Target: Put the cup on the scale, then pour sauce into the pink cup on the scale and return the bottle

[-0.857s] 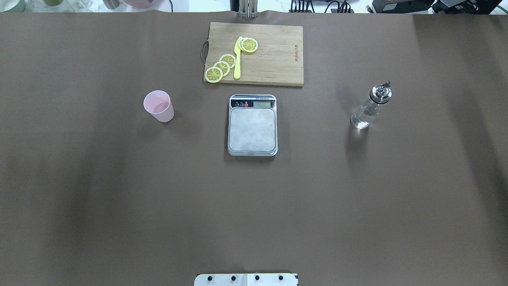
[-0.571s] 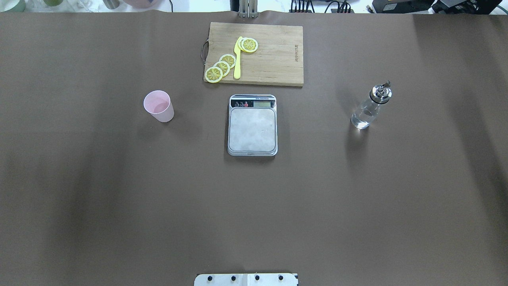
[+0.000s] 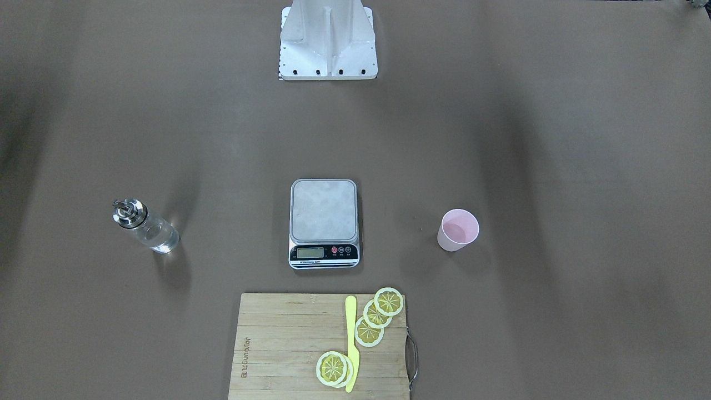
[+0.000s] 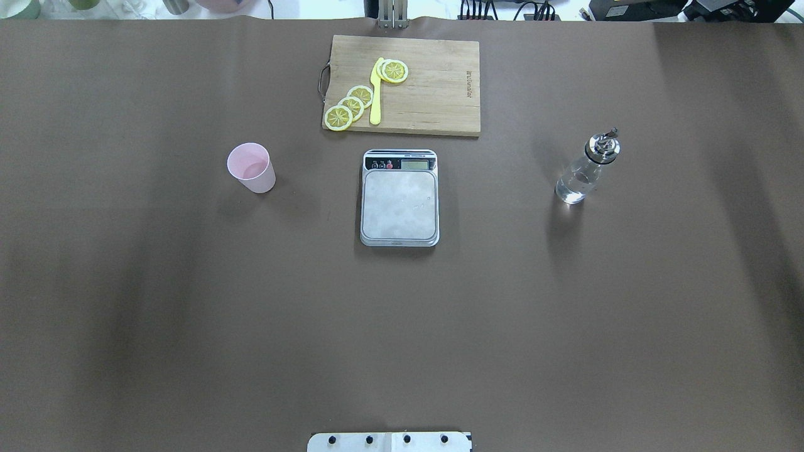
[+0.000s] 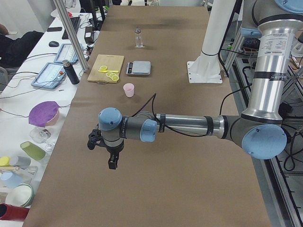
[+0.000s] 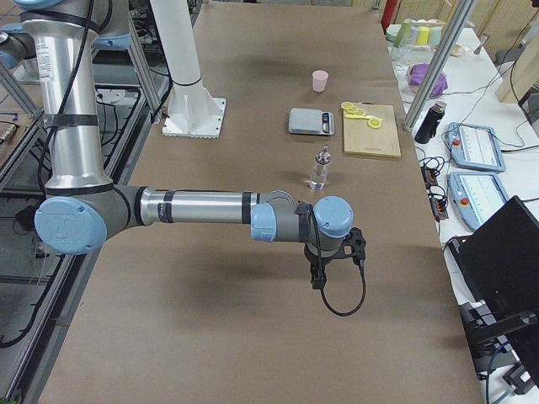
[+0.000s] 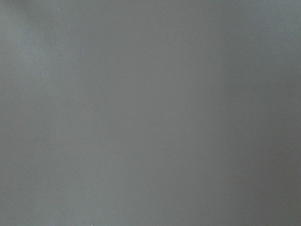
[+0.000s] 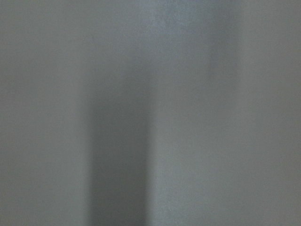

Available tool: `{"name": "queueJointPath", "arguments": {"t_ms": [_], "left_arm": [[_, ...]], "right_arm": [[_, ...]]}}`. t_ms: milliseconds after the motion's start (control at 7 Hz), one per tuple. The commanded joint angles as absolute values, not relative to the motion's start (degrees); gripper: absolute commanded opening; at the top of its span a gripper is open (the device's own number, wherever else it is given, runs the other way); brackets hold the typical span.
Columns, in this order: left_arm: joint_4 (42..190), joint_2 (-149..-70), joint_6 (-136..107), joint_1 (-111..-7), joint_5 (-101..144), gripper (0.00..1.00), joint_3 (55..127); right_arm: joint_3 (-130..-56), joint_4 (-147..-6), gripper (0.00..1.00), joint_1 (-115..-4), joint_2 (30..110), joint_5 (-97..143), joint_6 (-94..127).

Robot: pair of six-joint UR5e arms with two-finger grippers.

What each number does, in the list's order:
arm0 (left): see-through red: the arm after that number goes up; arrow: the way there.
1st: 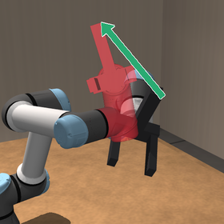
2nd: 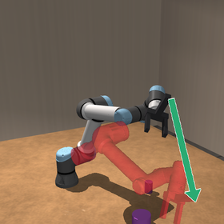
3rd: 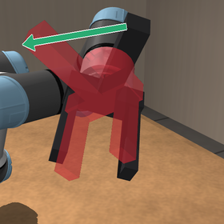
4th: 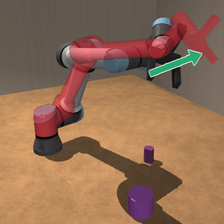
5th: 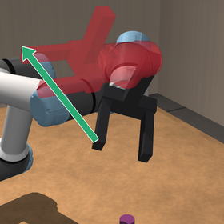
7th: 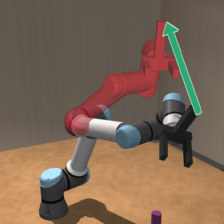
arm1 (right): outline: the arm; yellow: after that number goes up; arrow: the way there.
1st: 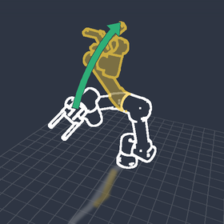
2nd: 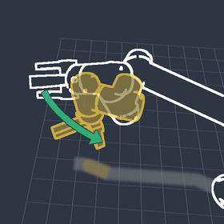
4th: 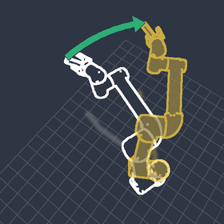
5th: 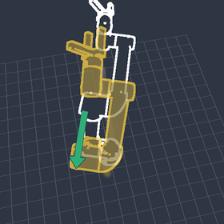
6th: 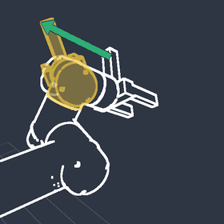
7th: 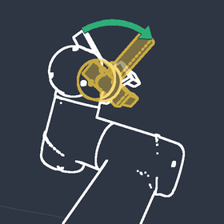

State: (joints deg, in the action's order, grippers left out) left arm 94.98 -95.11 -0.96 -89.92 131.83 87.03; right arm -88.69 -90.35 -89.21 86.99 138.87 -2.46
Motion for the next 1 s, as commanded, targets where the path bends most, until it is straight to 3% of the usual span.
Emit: {"name": "queueJointPath", "arguments": {"t_ms": [0, 429, 714, 857], "left_arm": [[94.92, -95.18, -0.97, -89.83, 131.75, 0.99, 86.75], [94.75, -96.67, -1.14, -89.56, 131.75, 0.99, 87.10], [93.26, -105.08, -1.49, -83.81, 126.78, 0.99, 87.54], [90.29, -106.42, -13.41, -80.45, 124.48, 0.99, 93.63]], "right_arm": [[-88.77, -90.35, 1.00, -89.21, 86.92, 138.78, -2.46], [-88.77, -90.35, 1.00, -89.21, 86.66, 138.69, -2.46], [-88.77, -90.35, 1.00, -89.21, 86.57, 138.69, -2.46], [-88.68, -90.26, 1.00, -89.21, 86.57, 138.69, -2.46]]}}
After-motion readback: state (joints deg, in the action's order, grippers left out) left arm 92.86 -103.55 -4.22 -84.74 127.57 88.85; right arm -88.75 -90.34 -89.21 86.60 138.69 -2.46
